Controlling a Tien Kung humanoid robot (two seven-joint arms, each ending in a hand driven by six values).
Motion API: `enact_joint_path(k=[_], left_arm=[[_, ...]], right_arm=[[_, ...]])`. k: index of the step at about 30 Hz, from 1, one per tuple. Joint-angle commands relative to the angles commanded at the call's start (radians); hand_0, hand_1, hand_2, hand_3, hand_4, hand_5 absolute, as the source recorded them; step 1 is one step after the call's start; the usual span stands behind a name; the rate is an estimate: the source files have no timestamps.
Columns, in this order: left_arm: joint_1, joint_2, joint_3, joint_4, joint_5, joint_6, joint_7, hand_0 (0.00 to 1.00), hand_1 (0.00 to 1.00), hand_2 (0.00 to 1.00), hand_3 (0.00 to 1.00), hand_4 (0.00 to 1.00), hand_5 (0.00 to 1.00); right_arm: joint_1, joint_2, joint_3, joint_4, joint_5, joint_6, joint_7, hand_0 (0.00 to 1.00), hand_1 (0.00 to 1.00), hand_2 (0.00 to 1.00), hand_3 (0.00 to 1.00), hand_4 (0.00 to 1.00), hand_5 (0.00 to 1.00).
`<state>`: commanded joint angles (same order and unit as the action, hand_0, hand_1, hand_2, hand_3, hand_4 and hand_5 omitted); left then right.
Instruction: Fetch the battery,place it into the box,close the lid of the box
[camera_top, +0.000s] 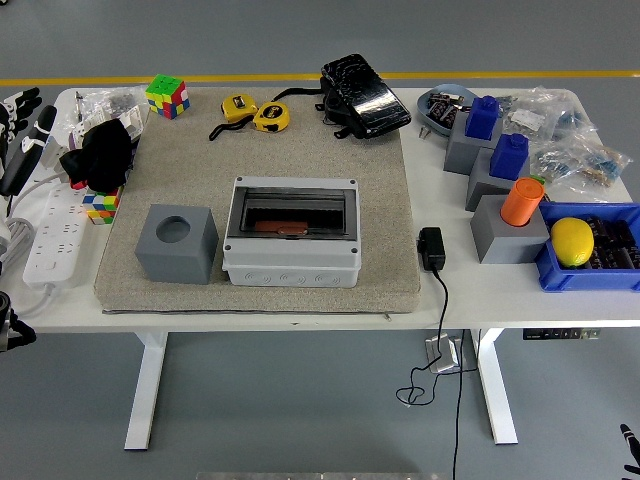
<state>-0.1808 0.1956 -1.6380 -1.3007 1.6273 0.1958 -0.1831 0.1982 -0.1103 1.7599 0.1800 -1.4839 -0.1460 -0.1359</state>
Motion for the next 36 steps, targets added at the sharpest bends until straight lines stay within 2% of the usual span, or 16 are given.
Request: enact_joint_path(k=[36], left_arm=[[0.003,-0.002,-0.003,-0.003,-0.002,0.005,0.001,0.866,0.882,0.841,0.843,0.998,0.998]], right_arm=[[-0.001,0.004,0.005,0.0,-0.003,0.0,-0.001,0.849,0.811,0.772,0.803,0.998,0.998]])
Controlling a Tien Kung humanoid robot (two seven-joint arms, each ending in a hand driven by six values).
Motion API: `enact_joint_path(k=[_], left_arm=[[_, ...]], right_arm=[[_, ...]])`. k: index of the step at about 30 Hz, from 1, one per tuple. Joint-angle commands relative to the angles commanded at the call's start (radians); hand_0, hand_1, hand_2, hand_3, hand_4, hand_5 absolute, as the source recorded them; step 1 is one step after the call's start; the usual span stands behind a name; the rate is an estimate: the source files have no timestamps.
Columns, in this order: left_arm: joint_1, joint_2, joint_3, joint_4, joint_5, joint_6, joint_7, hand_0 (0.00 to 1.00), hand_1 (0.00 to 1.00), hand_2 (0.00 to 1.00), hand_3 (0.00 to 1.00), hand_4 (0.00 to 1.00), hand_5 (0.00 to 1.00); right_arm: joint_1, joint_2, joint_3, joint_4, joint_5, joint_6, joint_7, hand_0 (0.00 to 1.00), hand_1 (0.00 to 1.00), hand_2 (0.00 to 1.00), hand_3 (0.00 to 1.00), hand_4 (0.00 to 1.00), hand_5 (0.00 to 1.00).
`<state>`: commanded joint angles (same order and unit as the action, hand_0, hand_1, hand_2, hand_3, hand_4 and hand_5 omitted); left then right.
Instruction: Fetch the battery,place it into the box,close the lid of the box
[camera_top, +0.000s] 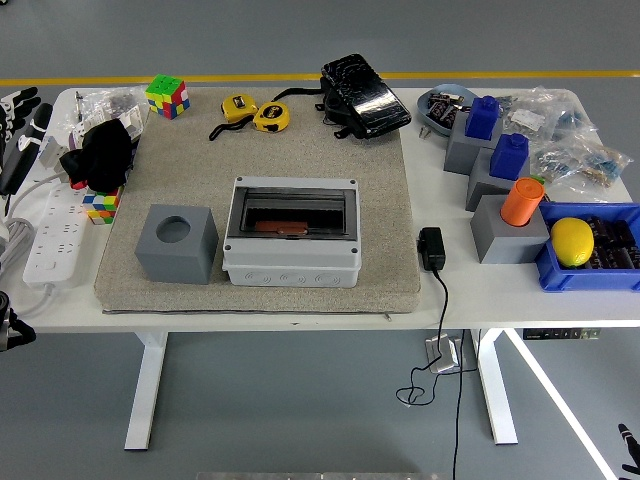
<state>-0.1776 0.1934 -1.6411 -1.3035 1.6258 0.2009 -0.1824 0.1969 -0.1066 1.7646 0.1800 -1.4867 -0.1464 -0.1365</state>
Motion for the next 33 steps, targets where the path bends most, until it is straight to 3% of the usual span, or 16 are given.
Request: enact_joint_path(k=[33], left_arm=[[0.0,0.002,0.01,-0.003,0.004,0.003,0.001,0.864,0.881,0.84,0.842,0.998,0.998]], right_arm=[[0.001,0.001,-0.003,0.0,0.006,-0.001,0.0,0.848,0.812,0.772,0.803,0.998,0.998]])
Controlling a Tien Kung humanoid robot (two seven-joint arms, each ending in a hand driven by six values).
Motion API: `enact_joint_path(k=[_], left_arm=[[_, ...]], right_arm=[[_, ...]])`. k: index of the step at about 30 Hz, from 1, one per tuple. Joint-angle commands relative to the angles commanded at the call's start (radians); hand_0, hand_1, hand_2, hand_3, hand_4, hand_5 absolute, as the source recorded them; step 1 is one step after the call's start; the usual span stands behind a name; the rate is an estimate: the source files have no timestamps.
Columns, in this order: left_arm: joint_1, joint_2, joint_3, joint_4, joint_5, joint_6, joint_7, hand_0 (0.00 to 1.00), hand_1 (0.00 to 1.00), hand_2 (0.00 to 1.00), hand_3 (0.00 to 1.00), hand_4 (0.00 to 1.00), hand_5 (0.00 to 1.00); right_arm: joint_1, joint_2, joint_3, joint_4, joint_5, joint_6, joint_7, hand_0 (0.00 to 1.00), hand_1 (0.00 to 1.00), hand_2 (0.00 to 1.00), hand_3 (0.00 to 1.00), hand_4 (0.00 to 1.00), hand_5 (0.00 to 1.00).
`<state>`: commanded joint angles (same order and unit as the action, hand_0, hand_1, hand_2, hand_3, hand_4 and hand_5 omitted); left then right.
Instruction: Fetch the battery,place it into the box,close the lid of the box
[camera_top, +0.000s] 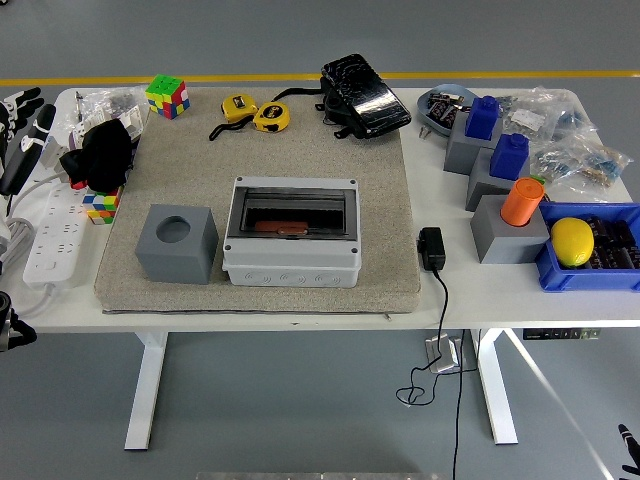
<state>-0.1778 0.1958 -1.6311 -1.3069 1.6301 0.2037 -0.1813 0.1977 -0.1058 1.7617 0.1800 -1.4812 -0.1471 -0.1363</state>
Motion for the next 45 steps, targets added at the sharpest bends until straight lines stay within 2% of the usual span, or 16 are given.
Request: enact_joint_path(k=[45], left_arm=[[0.004,-0.003,-0.004,-0.004,0.001,0.003,-0.001,0.864,0.883,0.839,0.842,0.998,0.998]], right_arm=[[-0.002,0.002,0.0,0.0,0.0,-0.001,0.0,0.848,0.812,0.772,0.804,0.998,0.998]])
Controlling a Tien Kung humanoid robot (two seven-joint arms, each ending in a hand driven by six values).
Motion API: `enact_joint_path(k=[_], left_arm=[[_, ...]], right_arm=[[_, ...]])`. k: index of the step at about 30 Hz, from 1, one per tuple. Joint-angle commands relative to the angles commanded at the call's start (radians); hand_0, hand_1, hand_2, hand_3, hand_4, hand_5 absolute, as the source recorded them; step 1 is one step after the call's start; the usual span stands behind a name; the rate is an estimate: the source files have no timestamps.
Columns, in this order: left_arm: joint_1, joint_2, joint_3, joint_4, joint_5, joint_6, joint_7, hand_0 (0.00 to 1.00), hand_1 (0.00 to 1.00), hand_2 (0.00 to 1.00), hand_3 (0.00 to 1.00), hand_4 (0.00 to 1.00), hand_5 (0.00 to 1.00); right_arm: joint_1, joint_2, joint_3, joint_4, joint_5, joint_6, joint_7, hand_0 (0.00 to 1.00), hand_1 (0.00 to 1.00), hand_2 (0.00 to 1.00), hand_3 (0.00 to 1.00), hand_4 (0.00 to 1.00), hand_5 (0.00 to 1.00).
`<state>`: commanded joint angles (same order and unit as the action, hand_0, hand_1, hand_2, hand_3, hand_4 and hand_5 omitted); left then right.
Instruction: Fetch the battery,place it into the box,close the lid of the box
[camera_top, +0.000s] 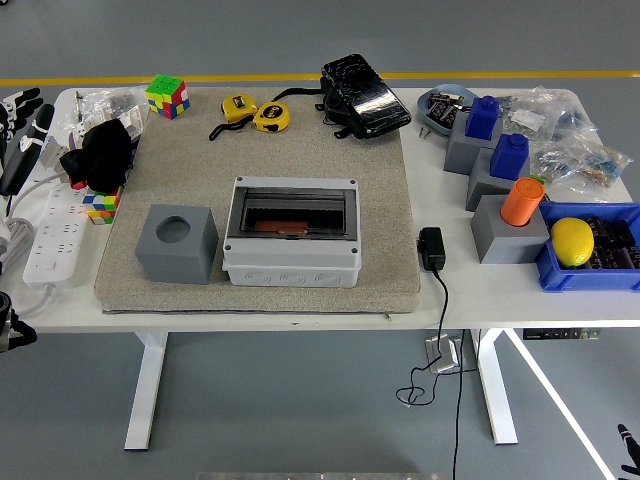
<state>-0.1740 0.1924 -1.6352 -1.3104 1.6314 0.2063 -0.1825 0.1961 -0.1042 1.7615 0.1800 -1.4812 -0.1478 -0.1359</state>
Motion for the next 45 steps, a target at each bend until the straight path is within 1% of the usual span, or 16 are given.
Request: enact_joint_path(k=[45], left_arm=[[-0.003,0.001,-0.001,-0.003,-0.002,0.003,-0.003,0.863,0.88,0.839,0.842,0.998,0.998]], right_arm=[[0.003,0.002,0.003,0.0,0.004,-0.001,0.0,0.846,0.812,0.772,0.803,0.998,0.998]])
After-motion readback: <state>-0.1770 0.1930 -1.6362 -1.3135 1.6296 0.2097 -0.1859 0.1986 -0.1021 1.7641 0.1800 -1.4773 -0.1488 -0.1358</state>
